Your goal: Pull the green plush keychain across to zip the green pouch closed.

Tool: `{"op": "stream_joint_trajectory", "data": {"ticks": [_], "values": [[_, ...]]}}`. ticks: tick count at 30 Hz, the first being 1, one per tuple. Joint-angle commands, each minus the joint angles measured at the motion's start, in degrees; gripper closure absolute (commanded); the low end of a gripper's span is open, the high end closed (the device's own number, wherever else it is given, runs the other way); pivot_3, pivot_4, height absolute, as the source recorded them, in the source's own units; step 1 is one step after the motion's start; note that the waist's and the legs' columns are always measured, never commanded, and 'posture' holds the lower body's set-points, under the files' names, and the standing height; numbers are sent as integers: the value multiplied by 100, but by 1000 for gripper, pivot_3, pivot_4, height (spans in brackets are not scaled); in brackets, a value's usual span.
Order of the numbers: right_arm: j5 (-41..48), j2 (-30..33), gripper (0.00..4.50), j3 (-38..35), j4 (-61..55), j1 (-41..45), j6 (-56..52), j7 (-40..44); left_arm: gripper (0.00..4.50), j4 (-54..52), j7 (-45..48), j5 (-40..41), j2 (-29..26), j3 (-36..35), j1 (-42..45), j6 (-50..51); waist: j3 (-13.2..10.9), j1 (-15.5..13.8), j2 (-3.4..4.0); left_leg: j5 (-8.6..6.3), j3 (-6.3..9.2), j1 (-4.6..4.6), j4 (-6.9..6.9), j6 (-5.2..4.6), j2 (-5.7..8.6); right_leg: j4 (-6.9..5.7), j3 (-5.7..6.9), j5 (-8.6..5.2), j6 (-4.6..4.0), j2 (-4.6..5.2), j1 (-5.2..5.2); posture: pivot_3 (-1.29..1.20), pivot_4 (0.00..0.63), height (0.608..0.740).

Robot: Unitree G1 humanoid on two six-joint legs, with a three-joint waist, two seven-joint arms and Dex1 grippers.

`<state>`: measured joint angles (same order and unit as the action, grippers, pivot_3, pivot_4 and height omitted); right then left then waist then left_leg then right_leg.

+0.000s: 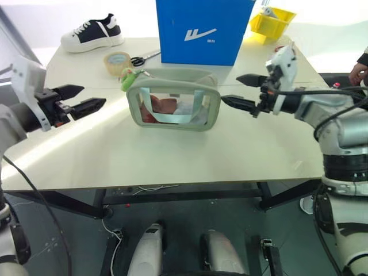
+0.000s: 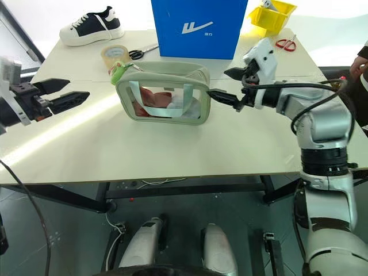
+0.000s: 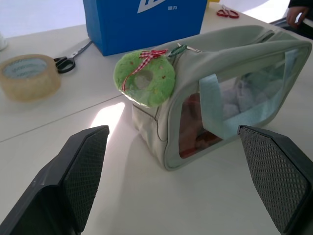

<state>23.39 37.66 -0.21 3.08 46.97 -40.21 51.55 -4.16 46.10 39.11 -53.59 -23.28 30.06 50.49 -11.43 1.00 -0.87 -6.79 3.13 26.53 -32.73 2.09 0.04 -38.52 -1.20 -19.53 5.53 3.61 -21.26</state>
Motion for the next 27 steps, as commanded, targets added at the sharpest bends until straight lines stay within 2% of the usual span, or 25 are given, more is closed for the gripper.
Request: {"op": "stream_joint_trajectory", "data": {"ticks": [1,17,22,25,27], "values": [[-93,38,0,2,15,127,307,107,10,105,63,-38,-109,-60,160,-199,-1,-12,1,0,-2,7,2,0,1,0,-1,2,3,0,-8,0,150,740],[-228,-200,0,118,238,292,546,33,10,291,-140,-100,61,33,373,-437,-2,0,-1,1,-5,-2,11,0,3,-10,4,7,13,-11,-7,0,150,740],[-386,-444,0,157,510,380,763,-89,10,584,-628,-142,481,32,732,-466,-2,-13,-1,1,-16,-1,-4,0,4,-22,7,7,14,-16,-5,0,150,740],[-472,-581,880,185,703,408,873,-144,0,755,-791,-164,772,140,956,-509,-2,-24,-2,2,-18,-2,-20,0,5,-41,8,7,15,-16,-2,0,150,740],[-514,-611,1864,212,805,416,958,-82,0,991,-880,-195,960,176,1137,-564,-2,-22,-2,3,-17,-2,-28,0,8,-50,8,8,18,-16,-1,0,150,740]]}}
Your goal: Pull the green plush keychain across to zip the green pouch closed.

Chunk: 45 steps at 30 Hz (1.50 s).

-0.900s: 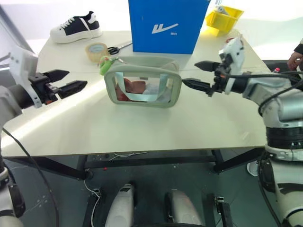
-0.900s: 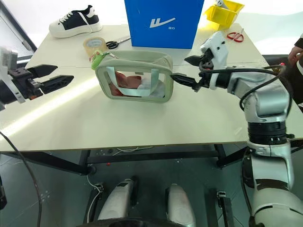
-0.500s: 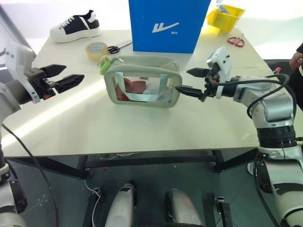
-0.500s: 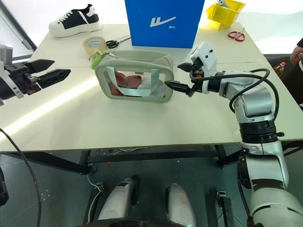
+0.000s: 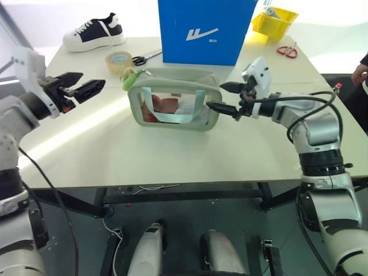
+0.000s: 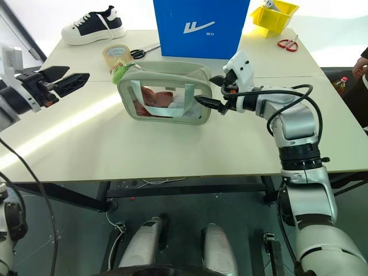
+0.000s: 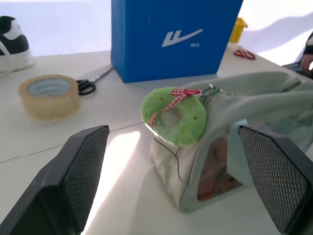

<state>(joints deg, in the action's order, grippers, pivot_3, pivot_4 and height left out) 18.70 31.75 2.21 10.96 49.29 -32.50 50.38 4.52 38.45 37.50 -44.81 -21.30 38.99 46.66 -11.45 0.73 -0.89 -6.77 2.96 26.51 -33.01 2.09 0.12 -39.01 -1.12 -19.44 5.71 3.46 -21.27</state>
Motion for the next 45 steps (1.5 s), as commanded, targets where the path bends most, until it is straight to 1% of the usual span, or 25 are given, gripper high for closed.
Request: {"op": "stream_joint_trajectory", "data": {"ticks": [1,3,5,8,14,16,18,25,28,29,30,31,34,35,36,45], "values": [[-62,-31,2418,-25,63,196,220,50,0,263,-163,-50,179,-12,337,-205,0,7,0,1,0,-1,-2,1,0,-1,0,2,3,-2,1,0,150,740],[-116,-25,3352,-28,163,235,287,50,0,545,-232,-70,414,38,517,-234,0,11,-1,2,0,-1,-3,1,2,-4,0,3,4,-4,0,0,150,740],[-201,25,4468,-24,280,269,388,59,0,817,-272,-64,662,82,689,-238,0,11,-1,2,0,-3,-3,1,3,-6,-1,3,4,-5,0,0,150,740],[-366,147,4468,-28,496,346,580,90,0,1268,-408,-45,992,31,932,-181,0,8,-1,3,1,-1,-3,1,6,-7,0,3,5,-9,0,0,150,740],[-607,280,4468,-47,937,499,877,100,0,2012,-501,75,1360,-140,1209,-103,0,9,-2,3,1,-2,-4,3,8,-10,0,3,6,-10,0,0,150,740],[-669,300,4468,-34,1028,501,980,124,0,2223,-563,221,1465,-301,1334,-7,0,10,-2,4,1,-3,-4,3,8,-10,0,3,6,-11,0,0,150,740],[-683,271,4468,-50,1058,512,997,109,0,2304,-528,333,1527,-376,1422,64,0,7,-2,4,3,-2,-5,4,8,-11,0,4,6,-11,0,0,150,740],[-663,174,4468,-66,961,481,937,47,0,2098,-469,513,1639,-399,1454,157,0,10,-2,7,3,-3,-6,9,8,-11,0,4,7,-11,3,0,150,740],[-663,151,4500,-70,963,487,924,8,846,2000,-470,658,1640,-478,1394,231,0,12,-2,8,4,-3,-6,10,8,-11,0,5,8,-11,3,0,150,740],[-675,146,4500,-67,971,490,931,-12,1323,1967,-465,704,1633,-503,1363,264,0,13,-2,8,4,-3,-6,11,8,-11,0,5,8,-11,3,0,150,740],[-679,140,4500,-67,982,498,932,-25,1933,1935,-474,739,1632,-516,1332,303,0,13,-2,8,4,-3,-6,11,8,-11,0,5,8,-11,3,0,150,740],[-680,133,4500,-65,983,507,925,-35,2326,1899,-484,760,1631,-510,1291,339,0,14,-2,8,4,-3,-6,11,8,-11,0,5,8,-11,3,0,150,740],[-671,113,4500,-61,960,529,895,-53,3942,1789,-514,719,1638,-422,1144,360,0,15,-2,8,4,-5,-6,11,8,-12,0,5,8,-11,4,0,150,740],[-668,107,4500,-59,952,536,890,-57,4398,1762,-519,722,1644,-420,1104,355,0,16,-2,8,4,-5,-5,11,8,-12,0,5,8,-11,4,0,150,740],[-670,102,4500,-55,950,542,891,-61,4458,1746,-529,737,1647,-438,1081,350,0,16,-2,8,4,-6,-5,11,8,-12,-1,5,8,-11,5,0,150,740],[-678,67,4500,-43,980,586,905,-84,4458,1810,-684,792,1627,-513,1254,334,0,12,-2,9,6,-5,-6,12,8,-13,0,5,8,-12,5,0,150,740]]}}
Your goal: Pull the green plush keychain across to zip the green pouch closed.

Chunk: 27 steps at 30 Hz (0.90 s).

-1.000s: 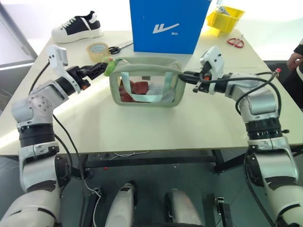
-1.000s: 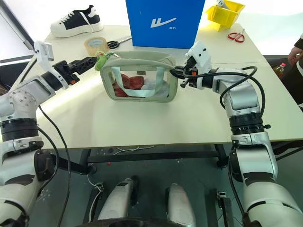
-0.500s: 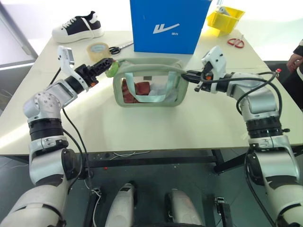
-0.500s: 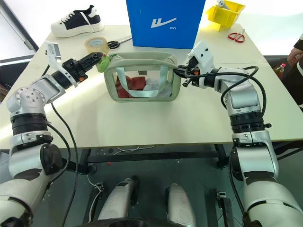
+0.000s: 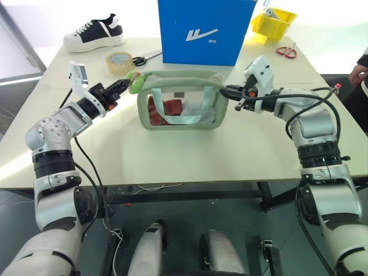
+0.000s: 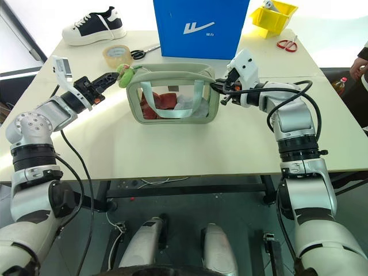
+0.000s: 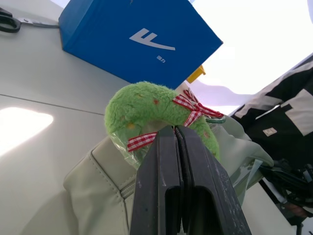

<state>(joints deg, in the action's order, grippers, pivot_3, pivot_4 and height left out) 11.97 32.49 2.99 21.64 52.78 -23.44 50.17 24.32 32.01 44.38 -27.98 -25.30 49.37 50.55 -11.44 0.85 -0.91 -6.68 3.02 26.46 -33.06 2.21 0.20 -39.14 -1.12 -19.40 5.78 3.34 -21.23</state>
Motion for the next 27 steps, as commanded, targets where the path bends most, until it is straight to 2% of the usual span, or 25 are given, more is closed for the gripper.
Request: {"op": "stream_joint_trajectory", "data": {"ticks": [1,4,5,6,12,21,24,27], "values": [[-6,-9,4500,-121,-90,238,-2,-67,4458,-128,-79,47,-64,-104,220,-110,0,0,0,0,0,0,0,0,0,0,0,0,0,0,0,0,150,740],[4,7,4500,-134,-130,212,-24,-74,4458,-25,-119,55,-61,-222,182,-262,0,1,0,0,-1,0,0,0,0,0,0,0,0,0,0,0,150,740],[10,16,4500,-140,-152,194,-37,-74,3954,-11,-100,118,-64,-279,159,-261,0,1,0,0,-1,0,0,0,0,0,0,0,0,0,0,0,150,740],[10,30,4500,-145,-173,167,-44,-75,3696,-21,-73,169,-71,-318,136,-243,0,2,0,0,-1,0,0,0,0,0,0,0,0,0,-1,0,150,740],[13,68,4500,-159,-271,62,-96,-86,779,140,-267,24,-43,-247,66,-162,0,-1,0,0,0,0,0,0,0,0,0,0,0,0,0,0,150,740],[20,40,4500,-151,-437,3,-165,-151,779,504,-426,102,423,-292,49,-186,0,-3,0,0,0,1,-1,0,0,0,0,0,1,0,-1,0,150,740],[31,50,4500,-156,-489,-36,-192,-151,1670,394,-326,240,501,-350,121,-153,0,-4,0,1,-1,1,-1,1,0,-1,0,0,1,0,-1,0,150,740],[25,52,4500,-155,-480,-56,-184,-158,3123,365,-284,396,445,-470,171,-113,0,-2,0,1,-1,0,-1,1,0,-1,0,0,1,0,0,0,150,740]]}}
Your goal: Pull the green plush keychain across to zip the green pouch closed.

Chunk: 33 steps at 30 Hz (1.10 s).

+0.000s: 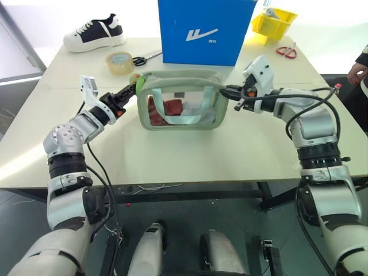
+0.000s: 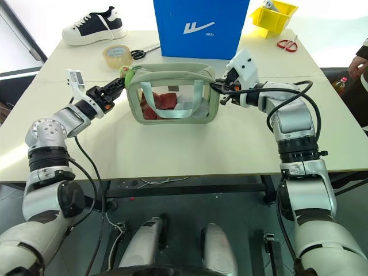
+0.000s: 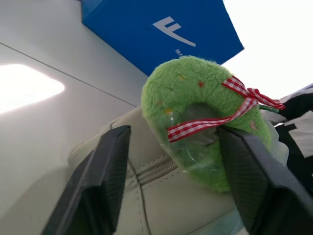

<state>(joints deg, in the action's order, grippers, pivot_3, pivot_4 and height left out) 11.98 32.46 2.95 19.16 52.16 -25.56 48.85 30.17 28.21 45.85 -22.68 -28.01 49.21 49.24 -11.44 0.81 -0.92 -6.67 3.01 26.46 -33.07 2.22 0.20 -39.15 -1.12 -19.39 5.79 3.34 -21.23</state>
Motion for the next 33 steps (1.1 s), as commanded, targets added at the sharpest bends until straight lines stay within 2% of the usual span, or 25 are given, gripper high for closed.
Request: {"op": "stream_joint_trajectory", "data": {"ticks": [1,3,9,13,18,21,22,28,33], "values": [[21,50,4500,-148,-225,2,33,-31,3593,-249,105,284,-125,-223,199,17,0,1,0,0,0,0,0,0,0,0,0,0,0,0,0,0,150,740],[17,42,4500,-144,-209,2,41,-39,4484,-280,104,309,-177,-246,210,-1,0,3,0,0,0,0,0,0,0,0,0,0,0,0,-1,0,150,740],[-1,2,4500,-122,-127,49,80,-56,4484,-447,195,485,-378,-282,590,-6,0,-1,0,0,1,0,0,1,0,0,1,0,0,-1,0,0,150,740],[4,-31,4500,-112,-114,71,101,-69,4484,-735,393,185,-291,308,806,23,0,-6,-1,1,2,0,0,2,2,1,2,0,0,0,4,0,150,740],[4,-49,4500,-114,-199,19,92,-107,4484,-806,590,-759,-229,1474,720,-320,1,4,1,1,1,-7,1,2,4,1,1,0,1,-3,10,0,150,740],[3,-35,4500,-136,-240,-1,81,-125,3598,-802,783,-866,-270,1543,649,-506,1,22,1,1,-2,-4,4,2,3,0,-3,0,0,-5,1,0,150,740],[7,-28,4500,-145,-255,-6,72,-130,3159,-796,833,-849,-304,1496,651,-520,1,21,1,1,-2,-5,5,2,2,0,-3,0,0,-7,1,0,150,740],[19,6,4500,-172,-337,-74,25,-173,33,-1160,1110,-638,-689,1230,621,-343,0,20,1,1,0,-4,5,2,0,0,-3,0,0,-8,2,0,150,740],[23,37,4500,-176,-356,-79,2,-165,33,-1846,1738,-1044,-1280,1735,28,-532,0,22,1,1,-2,-6,7,3,-2,1,-5,0,0,-5,2,0,150,740]]}}
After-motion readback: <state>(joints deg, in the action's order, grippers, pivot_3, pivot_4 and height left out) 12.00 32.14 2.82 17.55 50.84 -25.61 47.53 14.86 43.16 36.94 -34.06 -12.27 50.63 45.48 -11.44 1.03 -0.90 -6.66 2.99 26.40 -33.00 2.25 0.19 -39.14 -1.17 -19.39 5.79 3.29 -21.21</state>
